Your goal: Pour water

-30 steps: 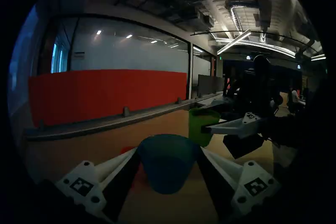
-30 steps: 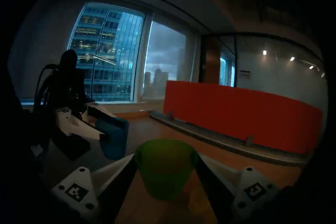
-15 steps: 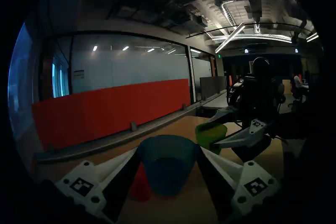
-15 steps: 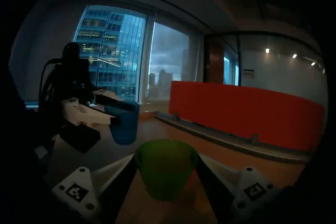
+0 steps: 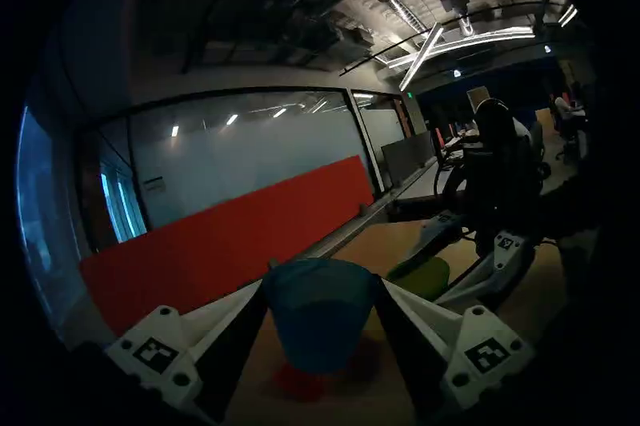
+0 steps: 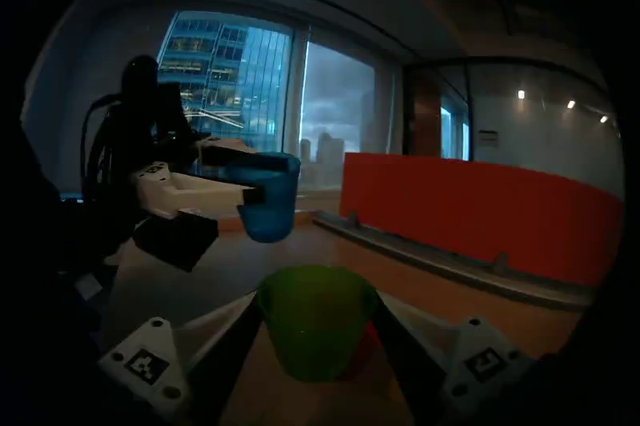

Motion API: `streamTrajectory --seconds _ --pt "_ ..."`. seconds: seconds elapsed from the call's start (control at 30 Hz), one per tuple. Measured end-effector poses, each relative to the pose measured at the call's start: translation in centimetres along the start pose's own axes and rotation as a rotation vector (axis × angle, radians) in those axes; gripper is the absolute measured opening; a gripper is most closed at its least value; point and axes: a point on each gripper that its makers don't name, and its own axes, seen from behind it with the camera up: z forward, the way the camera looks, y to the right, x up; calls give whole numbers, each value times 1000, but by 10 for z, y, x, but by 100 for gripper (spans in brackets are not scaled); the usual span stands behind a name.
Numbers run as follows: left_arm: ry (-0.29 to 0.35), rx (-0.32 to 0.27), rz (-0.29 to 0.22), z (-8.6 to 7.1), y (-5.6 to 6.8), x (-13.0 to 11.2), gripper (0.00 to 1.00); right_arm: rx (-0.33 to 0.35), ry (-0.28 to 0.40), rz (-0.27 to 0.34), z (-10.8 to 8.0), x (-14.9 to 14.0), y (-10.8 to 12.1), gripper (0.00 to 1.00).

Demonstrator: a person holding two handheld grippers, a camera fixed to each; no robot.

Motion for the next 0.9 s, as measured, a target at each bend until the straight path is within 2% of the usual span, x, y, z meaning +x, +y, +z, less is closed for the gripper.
streamTrajectory --seconds 0.4,0.9 --pt "-7 25 141 6 -4 13 89 44 -6 -4 4 -5 -17 92" --pt "13 43 308 6 -1 33 89 88 -9 -5 14 -8 -35 92"
